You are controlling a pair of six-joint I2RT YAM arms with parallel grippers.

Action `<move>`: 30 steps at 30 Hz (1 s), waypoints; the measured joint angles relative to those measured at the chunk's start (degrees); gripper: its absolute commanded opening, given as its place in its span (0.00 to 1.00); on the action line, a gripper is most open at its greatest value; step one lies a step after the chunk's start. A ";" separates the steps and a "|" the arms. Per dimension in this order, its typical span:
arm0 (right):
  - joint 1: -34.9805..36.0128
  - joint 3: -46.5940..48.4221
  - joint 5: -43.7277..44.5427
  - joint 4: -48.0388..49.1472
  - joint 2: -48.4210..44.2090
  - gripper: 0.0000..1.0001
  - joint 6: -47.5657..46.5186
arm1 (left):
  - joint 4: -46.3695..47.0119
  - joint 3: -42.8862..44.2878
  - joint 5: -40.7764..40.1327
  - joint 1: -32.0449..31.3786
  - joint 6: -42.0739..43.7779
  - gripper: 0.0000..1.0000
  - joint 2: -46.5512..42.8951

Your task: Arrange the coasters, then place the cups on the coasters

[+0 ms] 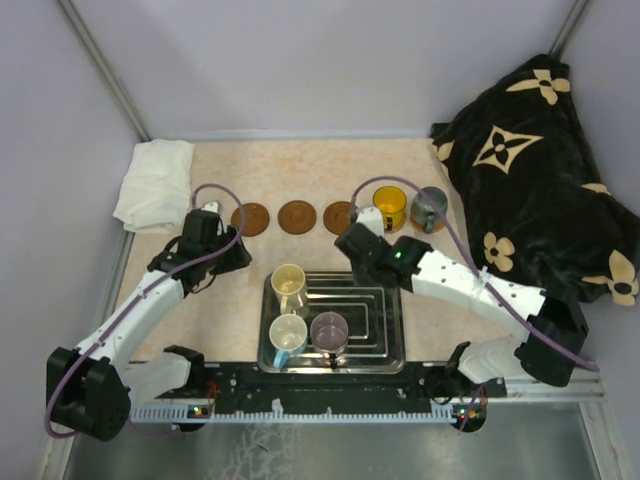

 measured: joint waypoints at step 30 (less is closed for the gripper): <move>22.18 -5.25 -7.28 -0.90 4.68 0.44 16.04 | -1.46 -0.15 0.87 0.00 -1.11 0.61 -2.86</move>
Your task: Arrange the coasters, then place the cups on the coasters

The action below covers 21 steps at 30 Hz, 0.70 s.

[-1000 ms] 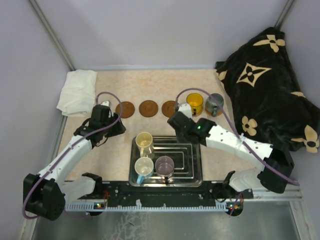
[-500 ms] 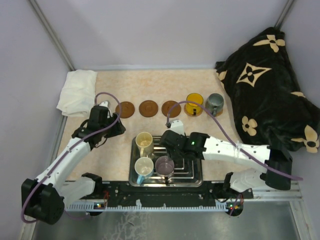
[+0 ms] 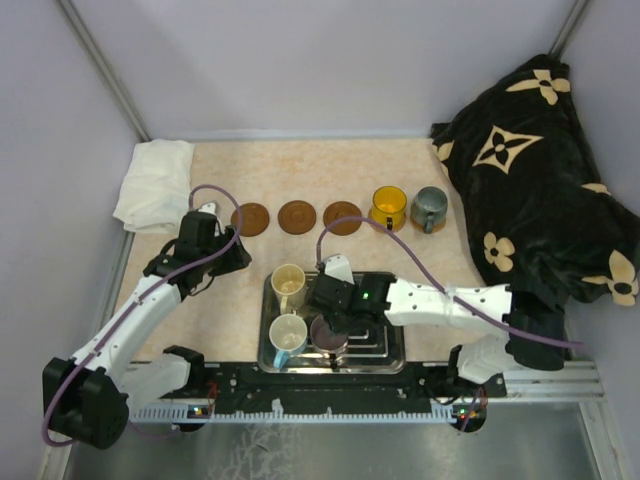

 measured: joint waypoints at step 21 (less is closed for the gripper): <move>0.07 -0.39 -0.74 -0.31 6.78 0.00 3.32 | 0.00 0.00 0.07 0.00 0.02 0.61 0.09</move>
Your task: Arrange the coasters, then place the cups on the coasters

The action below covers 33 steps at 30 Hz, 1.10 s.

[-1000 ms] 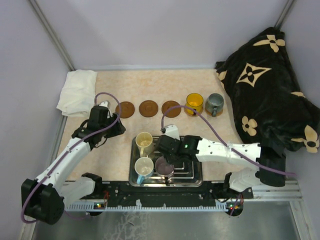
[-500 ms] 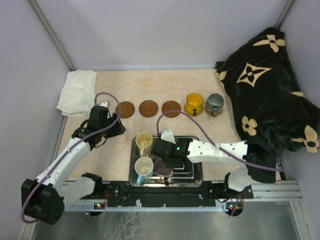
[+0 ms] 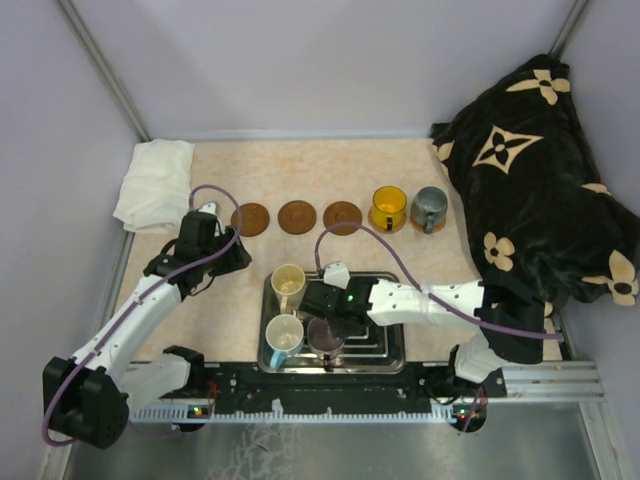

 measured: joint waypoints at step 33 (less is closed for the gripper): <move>-36.30 50.47 2.01 -3.87 21.86 0.00 -38.51 | 1.14 0.09 -0.09 -0.02 0.00 0.61 2.99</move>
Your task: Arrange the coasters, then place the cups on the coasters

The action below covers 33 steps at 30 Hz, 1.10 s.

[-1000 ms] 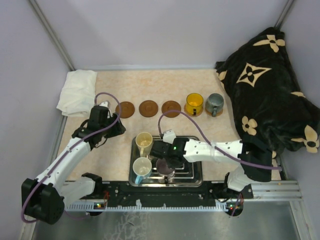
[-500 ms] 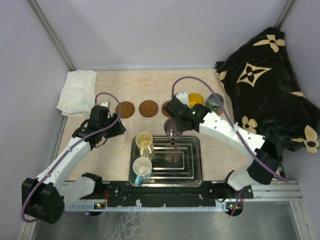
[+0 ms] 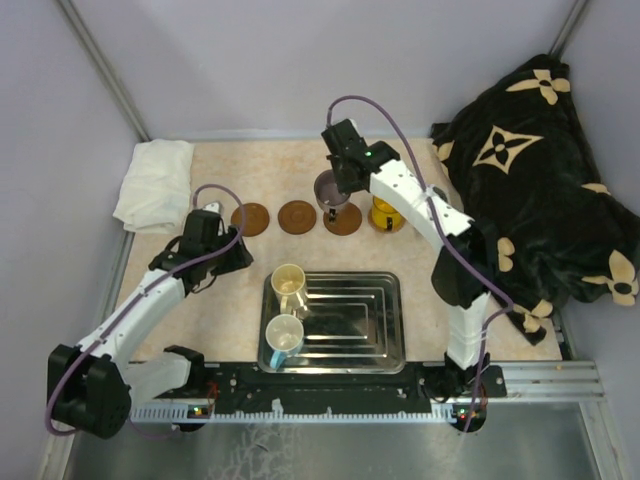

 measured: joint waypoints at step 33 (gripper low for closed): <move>-8.66 5.05 -11.96 -1.40 17.77 0.00 -6.51 | 1.92 1.07 0.00 0.00 0.04 0.61 5.92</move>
